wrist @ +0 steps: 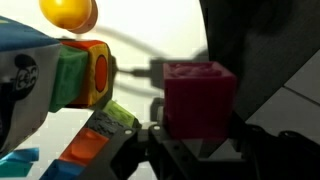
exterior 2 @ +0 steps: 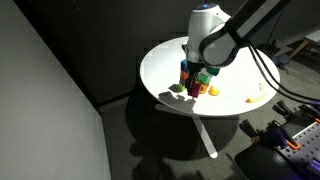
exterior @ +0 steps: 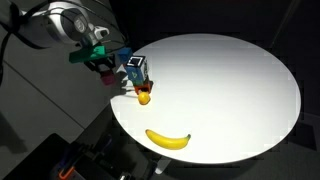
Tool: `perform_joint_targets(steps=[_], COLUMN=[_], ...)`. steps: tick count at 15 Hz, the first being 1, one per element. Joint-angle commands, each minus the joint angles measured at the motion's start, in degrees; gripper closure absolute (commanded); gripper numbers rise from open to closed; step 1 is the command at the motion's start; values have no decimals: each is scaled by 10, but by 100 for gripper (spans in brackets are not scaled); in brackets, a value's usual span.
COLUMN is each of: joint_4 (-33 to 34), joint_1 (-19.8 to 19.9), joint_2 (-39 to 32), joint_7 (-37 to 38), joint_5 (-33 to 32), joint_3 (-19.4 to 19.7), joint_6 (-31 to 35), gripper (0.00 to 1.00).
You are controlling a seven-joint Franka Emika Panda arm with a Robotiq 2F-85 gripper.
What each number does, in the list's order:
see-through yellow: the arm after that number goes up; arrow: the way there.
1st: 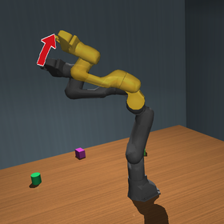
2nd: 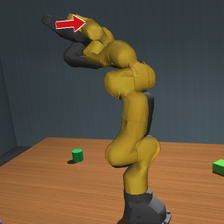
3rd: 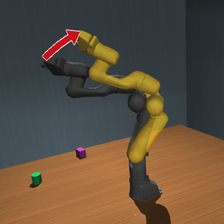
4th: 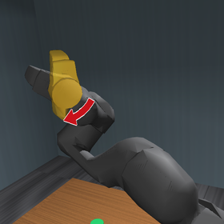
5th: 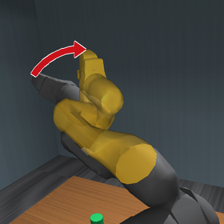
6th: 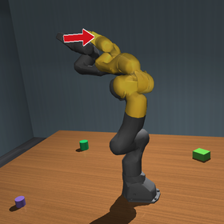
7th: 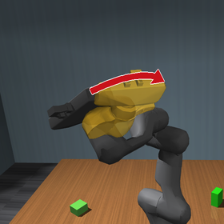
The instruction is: Put the pink block on top of the blue block
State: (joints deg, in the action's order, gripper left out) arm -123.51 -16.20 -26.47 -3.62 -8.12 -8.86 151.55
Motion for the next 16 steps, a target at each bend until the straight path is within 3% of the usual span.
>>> perform_joint_targets(steps=[1,16], joint_4=[-5,-3], joint_1=[8,13], joint_2=[14,94], joint_7=[0,17], joint_5=[-1,3], joint_3=[-5,-3], joint_6=[-1,-55], gripper=[68,68])
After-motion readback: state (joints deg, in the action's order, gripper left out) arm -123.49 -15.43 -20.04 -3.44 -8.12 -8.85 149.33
